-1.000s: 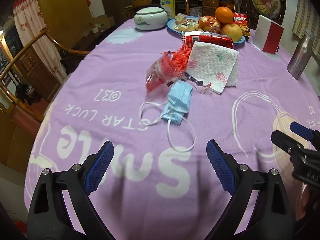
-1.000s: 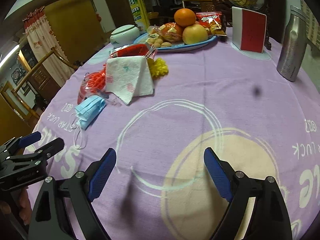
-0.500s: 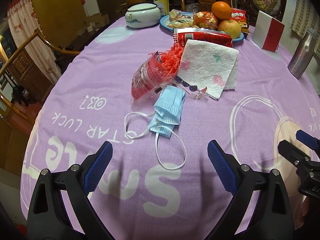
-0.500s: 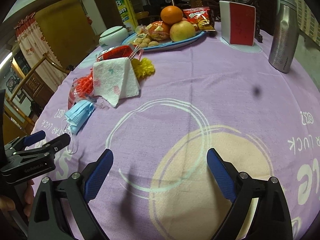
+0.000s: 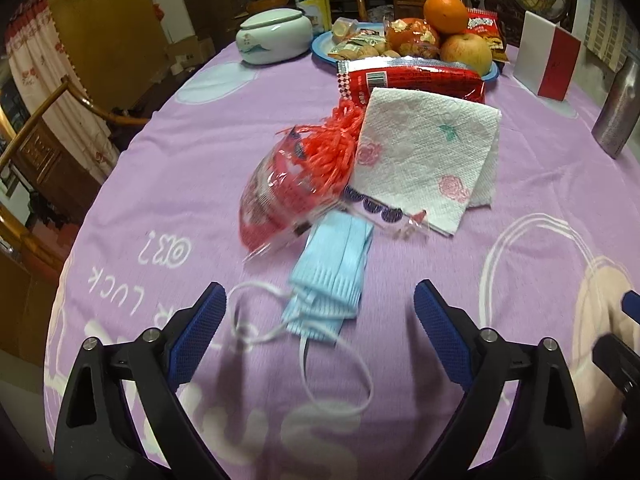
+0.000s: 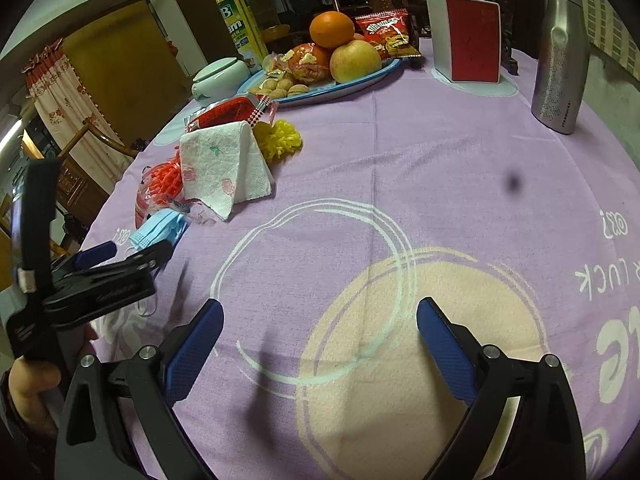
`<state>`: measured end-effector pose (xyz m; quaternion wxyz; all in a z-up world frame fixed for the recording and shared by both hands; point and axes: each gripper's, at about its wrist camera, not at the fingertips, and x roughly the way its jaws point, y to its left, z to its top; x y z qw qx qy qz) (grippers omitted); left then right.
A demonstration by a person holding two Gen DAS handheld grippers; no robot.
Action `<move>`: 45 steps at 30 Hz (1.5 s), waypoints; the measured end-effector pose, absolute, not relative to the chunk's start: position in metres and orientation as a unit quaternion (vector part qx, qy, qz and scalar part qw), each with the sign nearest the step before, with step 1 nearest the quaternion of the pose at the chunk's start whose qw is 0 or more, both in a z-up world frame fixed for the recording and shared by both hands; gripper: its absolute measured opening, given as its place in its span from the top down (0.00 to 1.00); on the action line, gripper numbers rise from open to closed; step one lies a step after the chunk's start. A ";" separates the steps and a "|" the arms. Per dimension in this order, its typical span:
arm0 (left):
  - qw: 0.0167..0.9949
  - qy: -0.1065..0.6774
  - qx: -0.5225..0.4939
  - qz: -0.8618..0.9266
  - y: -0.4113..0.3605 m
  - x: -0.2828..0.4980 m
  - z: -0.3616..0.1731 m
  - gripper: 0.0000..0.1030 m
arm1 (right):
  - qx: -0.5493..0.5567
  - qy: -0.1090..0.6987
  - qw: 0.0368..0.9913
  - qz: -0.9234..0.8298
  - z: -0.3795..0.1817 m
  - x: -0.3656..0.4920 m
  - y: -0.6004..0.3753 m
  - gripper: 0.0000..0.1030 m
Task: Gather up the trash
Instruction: 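Close the left tool on the blue face mask and lift it, then grasp the white tissue with the right tool while the left tool holds the mask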
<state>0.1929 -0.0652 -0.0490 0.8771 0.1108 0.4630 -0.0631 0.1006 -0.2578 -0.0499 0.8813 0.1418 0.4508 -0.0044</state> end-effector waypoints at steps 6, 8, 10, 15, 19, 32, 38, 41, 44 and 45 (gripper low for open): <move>0.865 0.482 0.118 -0.073 -0.073 0.208 -0.063 0.36 | 0.151 0.456 0.877 0.005 -0.052 0.101 -0.258 0.07; 0.867 0.477 0.117 -0.077 -0.075 0.210 -0.063 0.43 | 0.154 0.455 0.877 0.009 -0.051 0.101 -0.257 0.07; 0.867 0.477 0.118 -0.085 -0.077 0.210 -0.062 0.63 | 0.151 0.454 0.878 0.008 -0.051 0.100 -0.257 0.07; 0.867 0.476 0.107 -0.106 -0.068 0.198 -0.051 0.76 | 0.150 0.461 0.874 -0.004 -0.056 0.103 -0.259 0.07; 0.873 0.466 0.084 -0.118 -0.048 0.175 -0.035 0.76 | 0.151 0.461 0.874 -0.004 -0.058 0.104 -0.258 0.07; 0.892 0.442 0.032 -0.087 0.046 0.123 -0.022 0.75 | 0.114 0.462 0.879 0.020 -0.053 0.119 -0.222 0.07; 0.886 0.450 0.005 -0.111 0.054 0.116 -0.030 0.75 | 0.089 0.442 0.892 0.041 -0.030 0.172 -0.211 0.07; 0.886 0.450 0.004 -0.111 0.058 0.110 -0.030 0.75 | 0.103 0.436 0.893 0.046 -0.030 0.206 -0.211 0.07; 0.885 0.453 0.001 -0.105 0.063 0.108 -0.031 0.75 | 0.097 0.438 0.893 0.031 -0.036 0.232 -0.209 0.07; 0.885 0.454 -0.001 -0.103 0.065 0.107 -0.031 0.75 | 0.101 0.440 0.892 0.030 -0.038 0.240 -0.208 0.07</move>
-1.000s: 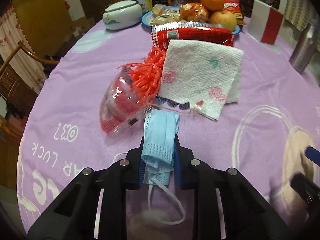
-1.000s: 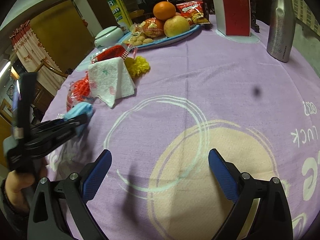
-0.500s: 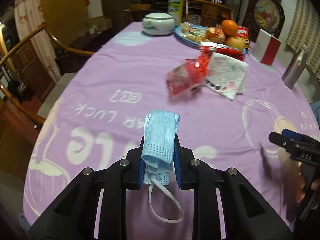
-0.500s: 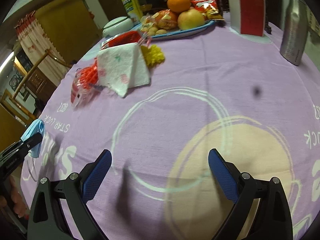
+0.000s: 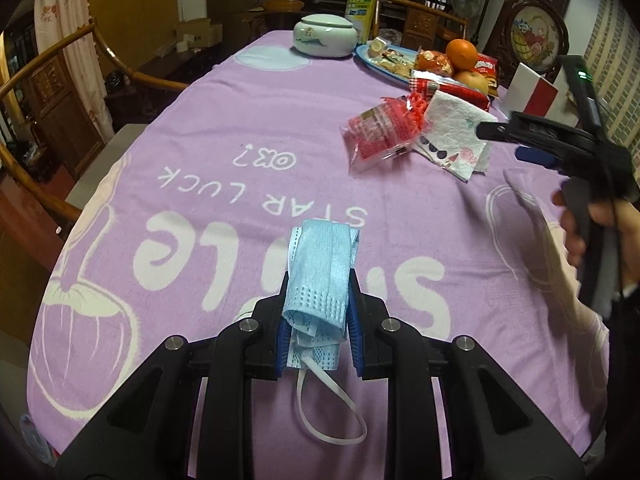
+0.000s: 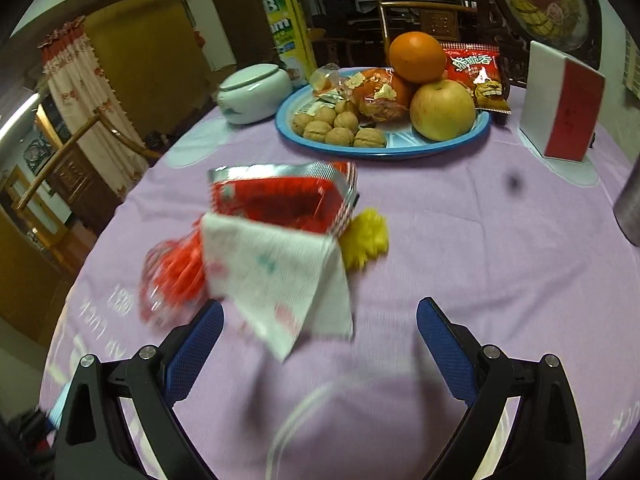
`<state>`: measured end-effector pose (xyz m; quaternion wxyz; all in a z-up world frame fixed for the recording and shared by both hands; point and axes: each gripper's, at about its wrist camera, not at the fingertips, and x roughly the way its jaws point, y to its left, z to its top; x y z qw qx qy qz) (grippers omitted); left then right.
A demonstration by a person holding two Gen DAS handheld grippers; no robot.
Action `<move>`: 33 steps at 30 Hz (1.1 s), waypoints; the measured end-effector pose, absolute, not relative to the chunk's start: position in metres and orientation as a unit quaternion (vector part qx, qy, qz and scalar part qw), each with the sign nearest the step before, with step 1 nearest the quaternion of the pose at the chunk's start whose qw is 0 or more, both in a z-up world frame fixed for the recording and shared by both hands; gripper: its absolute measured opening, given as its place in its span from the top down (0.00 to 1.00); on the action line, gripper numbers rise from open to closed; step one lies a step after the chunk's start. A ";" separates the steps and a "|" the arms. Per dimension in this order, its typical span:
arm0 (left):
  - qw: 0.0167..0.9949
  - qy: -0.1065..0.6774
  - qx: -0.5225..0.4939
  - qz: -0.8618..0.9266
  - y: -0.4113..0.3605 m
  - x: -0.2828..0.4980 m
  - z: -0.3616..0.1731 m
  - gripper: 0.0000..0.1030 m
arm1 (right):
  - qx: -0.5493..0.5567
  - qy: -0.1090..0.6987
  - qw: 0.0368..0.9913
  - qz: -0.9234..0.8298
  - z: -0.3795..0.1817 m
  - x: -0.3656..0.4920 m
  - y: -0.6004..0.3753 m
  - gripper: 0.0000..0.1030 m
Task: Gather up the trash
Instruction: 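Grasp the white tissue with the right tool while the left tool holds the mask, then carry the mask and tissue over to the red wastebasket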
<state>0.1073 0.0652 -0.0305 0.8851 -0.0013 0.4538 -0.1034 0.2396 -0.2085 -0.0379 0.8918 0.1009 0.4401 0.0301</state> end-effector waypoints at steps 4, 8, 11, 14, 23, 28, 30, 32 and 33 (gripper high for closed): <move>0.886 0.454 -0.005 -0.095 0.071 0.107 -0.029 0.75 | 0.104 0.446 0.889 0.031 -0.046 0.257 -0.203 0.18; 0.885 0.457 -0.004 -0.088 0.073 0.107 -0.030 0.75 | 0.109 0.473 0.872 0.063 -0.053 0.260 -0.196 0.65; 0.885 0.457 -0.007 -0.087 0.072 0.106 -0.028 0.75 | 0.117 0.480 0.866 0.074 -0.052 0.251 -0.195 0.96; 0.885 0.457 -0.007 -0.090 0.069 0.103 -0.027 0.75 | 0.117 0.466 0.874 0.078 -0.043 0.229 -0.199 0.97; 0.889 0.448 0.002 -0.100 0.055 0.082 -0.020 0.75 | 0.138 0.414 0.900 0.005 -0.013 0.145 -0.240 0.96; 0.894 0.437 0.012 -0.099 0.048 0.061 -0.012 0.75 | 0.136 0.399 0.907 -0.006 -0.007 0.104 -0.249 0.96; 0.897 0.431 0.014 -0.095 0.047 0.051 -0.009 0.75 | 0.135 0.391 0.910 0.005 -0.005 0.084 -0.246 0.96; 0.900 0.426 0.016 -0.090 0.047 0.041 -0.006 0.75 | 0.130 0.389 0.912 0.024 -0.005 0.067 -0.238 0.96; 0.901 0.424 0.016 -0.087 0.048 0.036 -0.005 0.75 | 0.127 0.389 0.912 0.034 -0.005 0.060 -0.234 0.96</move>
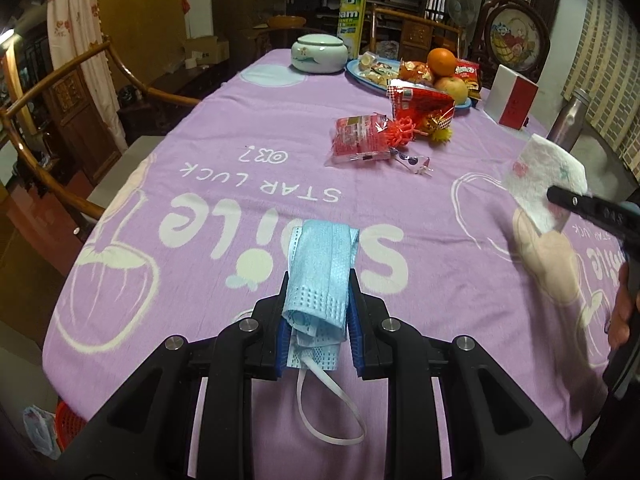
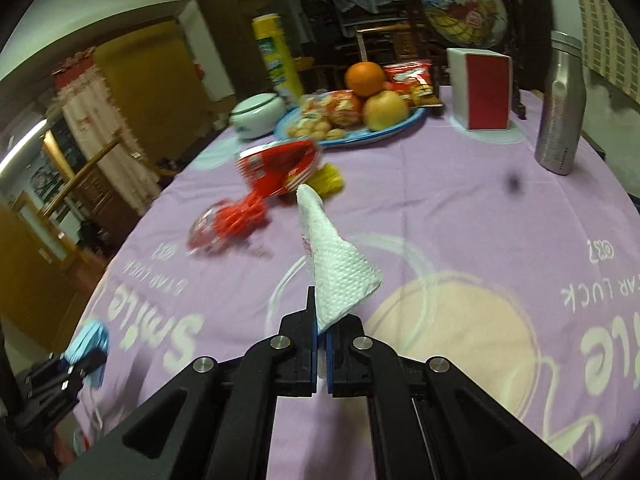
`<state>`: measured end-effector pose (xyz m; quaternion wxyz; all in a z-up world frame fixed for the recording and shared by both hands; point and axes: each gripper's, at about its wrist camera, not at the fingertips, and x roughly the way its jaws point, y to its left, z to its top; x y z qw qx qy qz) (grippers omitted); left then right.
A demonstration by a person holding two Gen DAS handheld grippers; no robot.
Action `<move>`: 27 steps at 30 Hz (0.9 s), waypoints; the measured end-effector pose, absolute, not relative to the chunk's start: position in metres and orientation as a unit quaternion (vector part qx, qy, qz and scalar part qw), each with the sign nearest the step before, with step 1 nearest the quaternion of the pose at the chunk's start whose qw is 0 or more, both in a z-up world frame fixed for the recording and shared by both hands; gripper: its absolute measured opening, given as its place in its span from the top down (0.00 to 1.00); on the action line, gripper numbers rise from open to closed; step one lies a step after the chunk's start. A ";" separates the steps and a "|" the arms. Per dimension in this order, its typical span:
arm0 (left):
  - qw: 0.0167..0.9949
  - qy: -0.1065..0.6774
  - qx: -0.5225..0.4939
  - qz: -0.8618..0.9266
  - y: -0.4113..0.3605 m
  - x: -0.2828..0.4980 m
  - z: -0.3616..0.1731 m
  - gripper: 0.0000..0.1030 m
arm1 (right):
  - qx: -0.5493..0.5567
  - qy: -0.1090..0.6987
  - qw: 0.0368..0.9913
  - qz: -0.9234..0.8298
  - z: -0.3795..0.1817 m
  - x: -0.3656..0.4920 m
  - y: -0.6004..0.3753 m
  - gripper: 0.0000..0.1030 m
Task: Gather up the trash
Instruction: 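Carry the mask and tissue over to the red wastebasket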
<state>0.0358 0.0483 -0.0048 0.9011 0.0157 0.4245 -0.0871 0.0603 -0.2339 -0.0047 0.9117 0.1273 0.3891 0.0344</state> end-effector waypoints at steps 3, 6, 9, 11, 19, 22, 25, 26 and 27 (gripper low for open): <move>0.904 0.419 0.014 -0.080 0.051 0.023 -0.002 0.75 | 0.125 0.390 0.910 0.063 -0.006 0.043 -0.220 0.96; 0.908 0.411 0.004 -0.075 0.059 0.008 0.001 0.75 | 0.107 0.394 0.909 0.084 -0.010 0.028 -0.200 0.96; 0.910 0.408 -0.019 -0.068 0.070 -0.004 0.000 0.75 | 0.094 0.398 0.906 0.110 -0.015 0.014 -0.179 0.96; 0.910 0.410 -0.019 -0.063 0.074 -0.011 -0.003 0.75 | 0.091 0.401 0.902 0.131 -0.017 0.006 -0.165 0.96; 0.911 0.407 -0.023 -0.058 0.085 -0.026 -0.003 0.75 | 0.074 0.405 0.895 0.173 -0.018 -0.008 -0.123 0.97; 0.913 0.404 -0.026 -0.057 0.091 -0.031 -0.002 0.75 | 0.068 0.404 0.894 0.183 -0.015 -0.011 -0.111 0.97; 0.914 0.401 -0.030 -0.055 0.097 -0.034 -0.001 0.75 | 0.062 0.401 0.892 0.200 -0.010 -0.014 -0.100 0.97; 0.915 0.400 -0.032 -0.053 0.101 -0.037 0.000 0.75 | 0.061 0.399 0.891 0.206 -0.009 -0.016 -0.096 0.97; 0.915 0.398 -0.034 -0.051 0.104 -0.038 0.000 0.75 | 0.059 0.398 0.890 0.215 -0.007 -0.018 -0.091 0.97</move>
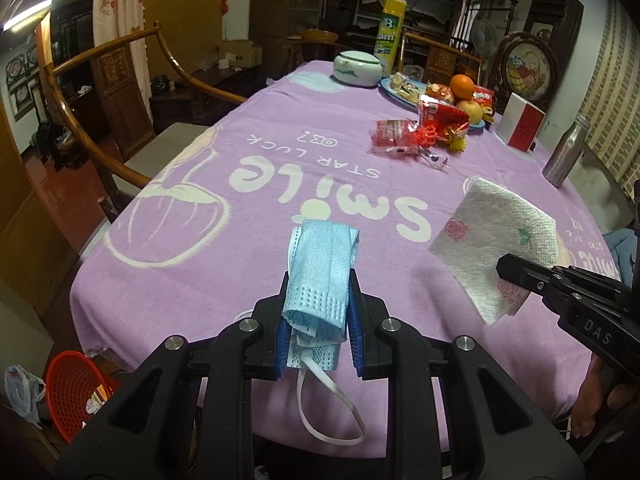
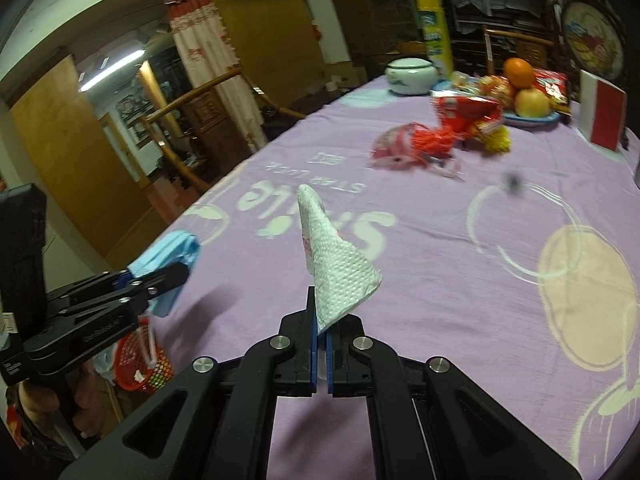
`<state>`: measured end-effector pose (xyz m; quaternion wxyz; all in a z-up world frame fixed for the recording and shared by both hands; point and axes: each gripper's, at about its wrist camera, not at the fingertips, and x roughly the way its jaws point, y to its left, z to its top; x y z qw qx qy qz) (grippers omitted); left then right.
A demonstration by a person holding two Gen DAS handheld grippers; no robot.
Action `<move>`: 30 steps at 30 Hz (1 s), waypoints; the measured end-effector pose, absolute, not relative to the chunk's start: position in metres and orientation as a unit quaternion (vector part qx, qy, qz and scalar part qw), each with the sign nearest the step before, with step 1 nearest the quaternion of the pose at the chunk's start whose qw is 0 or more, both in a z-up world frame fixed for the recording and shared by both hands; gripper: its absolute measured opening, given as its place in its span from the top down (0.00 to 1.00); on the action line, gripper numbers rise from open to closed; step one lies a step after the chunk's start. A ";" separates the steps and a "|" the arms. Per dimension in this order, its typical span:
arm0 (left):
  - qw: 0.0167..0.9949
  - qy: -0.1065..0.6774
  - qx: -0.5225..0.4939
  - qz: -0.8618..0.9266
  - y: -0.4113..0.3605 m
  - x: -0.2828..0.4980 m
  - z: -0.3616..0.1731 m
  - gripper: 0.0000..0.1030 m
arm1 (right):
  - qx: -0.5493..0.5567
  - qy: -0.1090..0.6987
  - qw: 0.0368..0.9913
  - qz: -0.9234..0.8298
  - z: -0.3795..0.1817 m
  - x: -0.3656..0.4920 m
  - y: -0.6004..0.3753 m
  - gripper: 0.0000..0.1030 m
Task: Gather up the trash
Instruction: 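Carry the mask and tissue over to the red wastebasket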
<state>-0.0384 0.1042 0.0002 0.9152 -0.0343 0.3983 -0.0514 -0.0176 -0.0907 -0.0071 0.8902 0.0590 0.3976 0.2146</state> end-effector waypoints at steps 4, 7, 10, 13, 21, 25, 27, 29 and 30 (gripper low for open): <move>0.918 0.392 -0.047 -0.036 0.128 -0.049 0.002 0.75 | 0.049 0.391 0.885 0.248 0.002 -0.023 -0.066 0.97; 0.920 0.387 -0.065 -0.019 0.151 -0.058 0.003 0.75 | 0.038 0.391 0.877 0.275 0.007 -0.027 -0.040 0.96; 0.920 0.384 -0.080 -0.003 0.173 -0.068 0.001 0.76 | 0.024 0.393 0.870 0.296 0.009 -0.029 -0.013 0.96; 0.920 0.381 -0.095 0.017 0.199 -0.082 -0.002 0.75 | 0.002 0.396 0.858 0.326 0.010 -0.035 0.026 0.96; 0.904 0.389 -0.145 0.100 0.281 -0.125 -0.025 0.76 | -0.047 0.404 0.820 0.403 0.006 -0.051 0.120 0.96; 0.887 0.402 -0.175 0.149 0.329 -0.145 -0.048 0.76 | -0.068 0.417 0.796 0.433 -0.005 -0.055 0.167 0.96; 0.877 0.409 -0.183 0.172 0.347 -0.151 -0.059 0.76 | -0.081 0.428 0.782 0.446 -0.015 -0.056 0.192 0.96; 0.863 0.422 -0.203 0.190 0.369 -0.158 -0.076 0.76 | -0.096 0.440 0.767 0.457 -0.025 -0.060 0.217 0.96; 0.856 0.428 -0.212 0.198 0.380 -0.162 -0.085 0.76 | -0.101 0.445 0.760 0.463 -0.030 -0.061 0.228 0.96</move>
